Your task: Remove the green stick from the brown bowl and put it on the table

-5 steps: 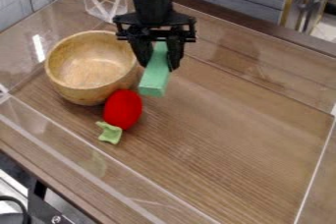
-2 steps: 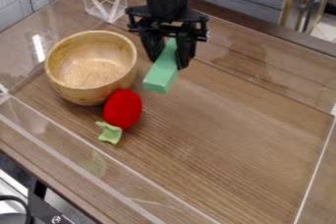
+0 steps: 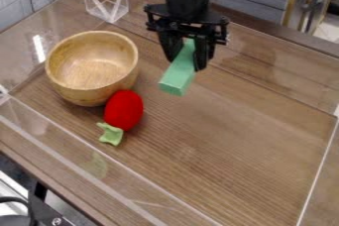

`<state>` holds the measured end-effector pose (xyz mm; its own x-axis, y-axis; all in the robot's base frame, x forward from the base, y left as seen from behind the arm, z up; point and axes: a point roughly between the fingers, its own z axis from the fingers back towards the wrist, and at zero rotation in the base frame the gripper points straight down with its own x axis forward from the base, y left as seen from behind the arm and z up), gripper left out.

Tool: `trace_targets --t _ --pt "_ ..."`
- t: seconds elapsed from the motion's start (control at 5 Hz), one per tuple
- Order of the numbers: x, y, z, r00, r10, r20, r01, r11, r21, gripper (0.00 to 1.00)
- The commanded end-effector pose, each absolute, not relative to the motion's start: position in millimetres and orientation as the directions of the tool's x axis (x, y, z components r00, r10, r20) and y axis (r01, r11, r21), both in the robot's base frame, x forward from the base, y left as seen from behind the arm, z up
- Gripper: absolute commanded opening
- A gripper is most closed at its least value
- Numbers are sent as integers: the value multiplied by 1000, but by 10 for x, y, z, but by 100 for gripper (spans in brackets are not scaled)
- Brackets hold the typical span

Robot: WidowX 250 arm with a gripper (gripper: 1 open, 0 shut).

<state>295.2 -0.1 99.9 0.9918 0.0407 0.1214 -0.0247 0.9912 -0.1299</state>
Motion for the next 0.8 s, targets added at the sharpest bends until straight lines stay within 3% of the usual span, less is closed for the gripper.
trace_targets --t 0.0,0.6 --pt "2983 73 1071 984 60 167 -40 992 -118 0" --pt "2899 339 940 984 49 174 -32 995 -97 0"
